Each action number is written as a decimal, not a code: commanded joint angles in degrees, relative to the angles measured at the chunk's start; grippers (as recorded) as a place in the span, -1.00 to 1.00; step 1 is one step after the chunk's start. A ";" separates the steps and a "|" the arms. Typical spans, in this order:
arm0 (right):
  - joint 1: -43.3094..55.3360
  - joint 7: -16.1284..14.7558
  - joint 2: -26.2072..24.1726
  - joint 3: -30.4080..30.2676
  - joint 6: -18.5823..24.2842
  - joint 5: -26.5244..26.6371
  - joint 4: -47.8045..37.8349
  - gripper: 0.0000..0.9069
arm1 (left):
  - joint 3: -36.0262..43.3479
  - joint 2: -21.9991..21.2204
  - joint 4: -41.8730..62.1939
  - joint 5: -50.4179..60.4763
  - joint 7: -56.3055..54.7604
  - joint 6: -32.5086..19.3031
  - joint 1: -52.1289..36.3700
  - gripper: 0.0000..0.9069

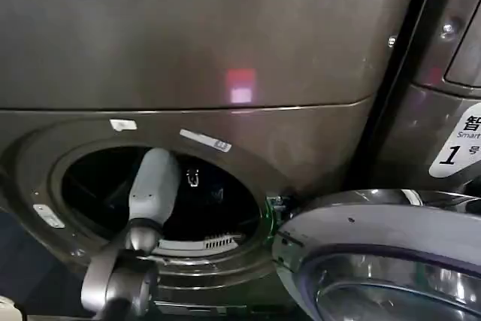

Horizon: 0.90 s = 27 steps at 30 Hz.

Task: Grasp the clothes from the dryer.

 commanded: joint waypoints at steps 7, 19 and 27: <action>0.63 0.01 0.21 -0.80 0.07 -0.25 0.18 1.00 | -0.11 0.46 5.00 -2.58 -0.81 0.80 1.25 1.00; 0.59 0.00 0.75 -0.89 0.12 -0.21 0.39 1.00 | 0.54 0.70 4.45 -6.58 0.80 0.99 1.89 -1.00; 0.44 0.03 0.88 -0.69 0.10 -0.18 0.44 1.00 | 0.11 0.53 5.75 -7.25 1.26 1.05 2.39 -1.00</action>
